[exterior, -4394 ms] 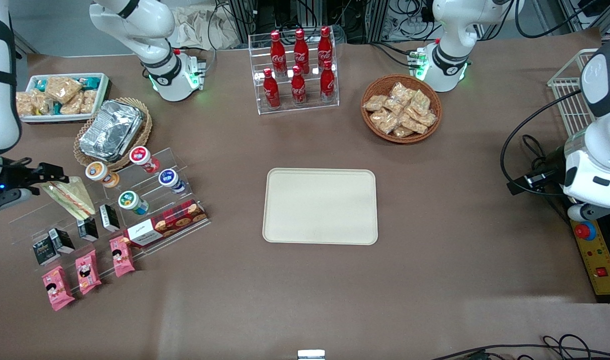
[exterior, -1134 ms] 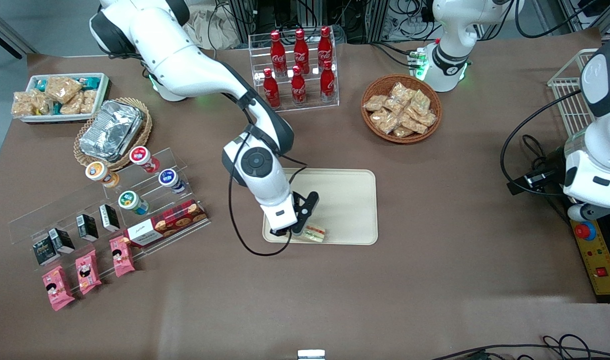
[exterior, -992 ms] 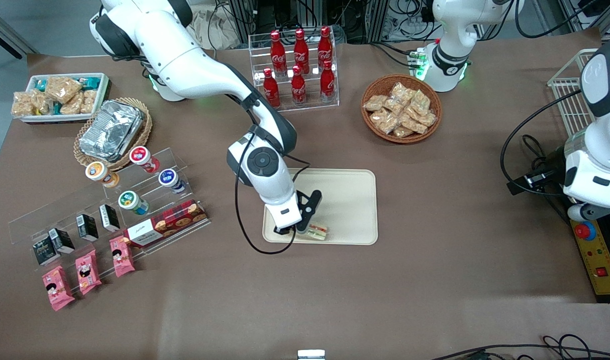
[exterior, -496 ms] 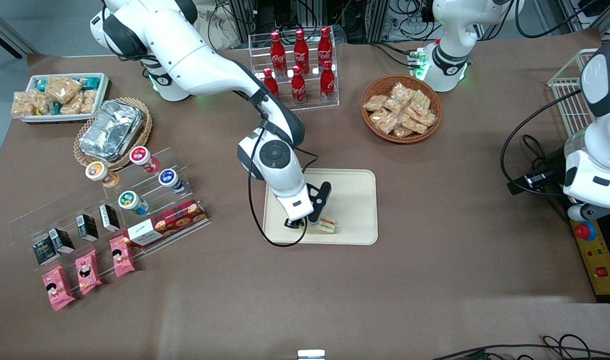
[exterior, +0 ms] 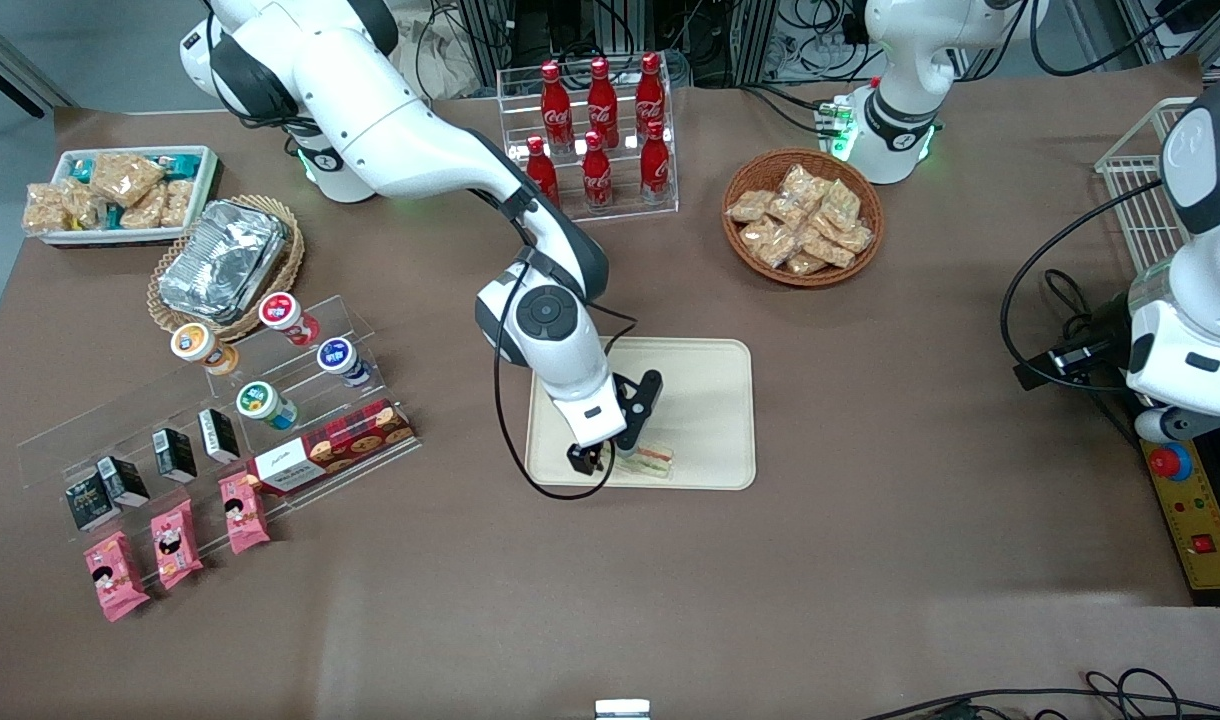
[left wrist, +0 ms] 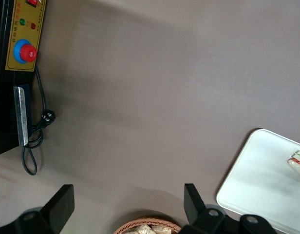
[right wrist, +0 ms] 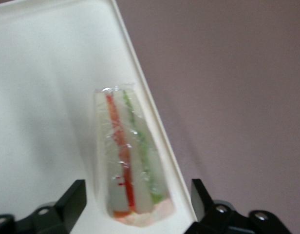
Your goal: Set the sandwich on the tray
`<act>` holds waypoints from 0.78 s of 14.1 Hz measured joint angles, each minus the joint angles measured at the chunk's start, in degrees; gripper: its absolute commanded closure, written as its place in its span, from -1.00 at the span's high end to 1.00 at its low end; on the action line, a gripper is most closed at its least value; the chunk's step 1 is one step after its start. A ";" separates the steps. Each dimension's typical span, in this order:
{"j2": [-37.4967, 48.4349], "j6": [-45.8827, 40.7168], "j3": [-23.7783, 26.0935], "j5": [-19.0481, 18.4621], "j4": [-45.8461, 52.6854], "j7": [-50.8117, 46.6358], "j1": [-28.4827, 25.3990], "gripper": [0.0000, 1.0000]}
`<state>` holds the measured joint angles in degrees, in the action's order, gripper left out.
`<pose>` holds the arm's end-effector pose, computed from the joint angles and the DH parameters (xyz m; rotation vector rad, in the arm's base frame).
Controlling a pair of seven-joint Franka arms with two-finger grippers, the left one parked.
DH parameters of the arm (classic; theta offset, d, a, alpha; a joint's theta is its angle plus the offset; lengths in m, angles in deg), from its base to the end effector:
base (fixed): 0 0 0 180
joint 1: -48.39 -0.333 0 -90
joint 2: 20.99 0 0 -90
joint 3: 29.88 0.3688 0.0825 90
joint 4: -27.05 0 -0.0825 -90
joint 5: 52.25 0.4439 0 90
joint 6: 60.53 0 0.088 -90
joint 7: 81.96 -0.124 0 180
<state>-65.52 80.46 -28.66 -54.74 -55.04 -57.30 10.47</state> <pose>0.6533 0.5263 0.2413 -2.6155 -1.6688 -0.3918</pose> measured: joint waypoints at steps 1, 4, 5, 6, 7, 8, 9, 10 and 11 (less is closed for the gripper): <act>0.80 -0.73 -0.11 0.39 0.31 -0.19 1.01 1.00; 6.10 -8.61 -0.24 7.48 1.09 0.16 6.37 1.00; 8.48 -12.43 -0.36 9.47 1.28 0.28 8.08 1.00; 10.87 -16.70 -0.52 10.44 1.43 0.22 9.85 1.00; 13.30 -20.87 -0.64 10.72 1.50 0.16 12.03 1.00; 15.52 -24.47 -0.70 10.78 1.52 0.16 14.63 1.00; 17.58 -27.41 -0.73 10.81 1.52 0.20 17.36 1.00; 19.41 -29.83 -0.76 10.85 1.53 0.26 19.98 1.00; 21.13 -31.99 -0.77 10.89 1.51 0.27 22.60 1.00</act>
<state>-44.39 48.47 -29.43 -43.85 -53.53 -57.03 33.08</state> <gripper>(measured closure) 0.000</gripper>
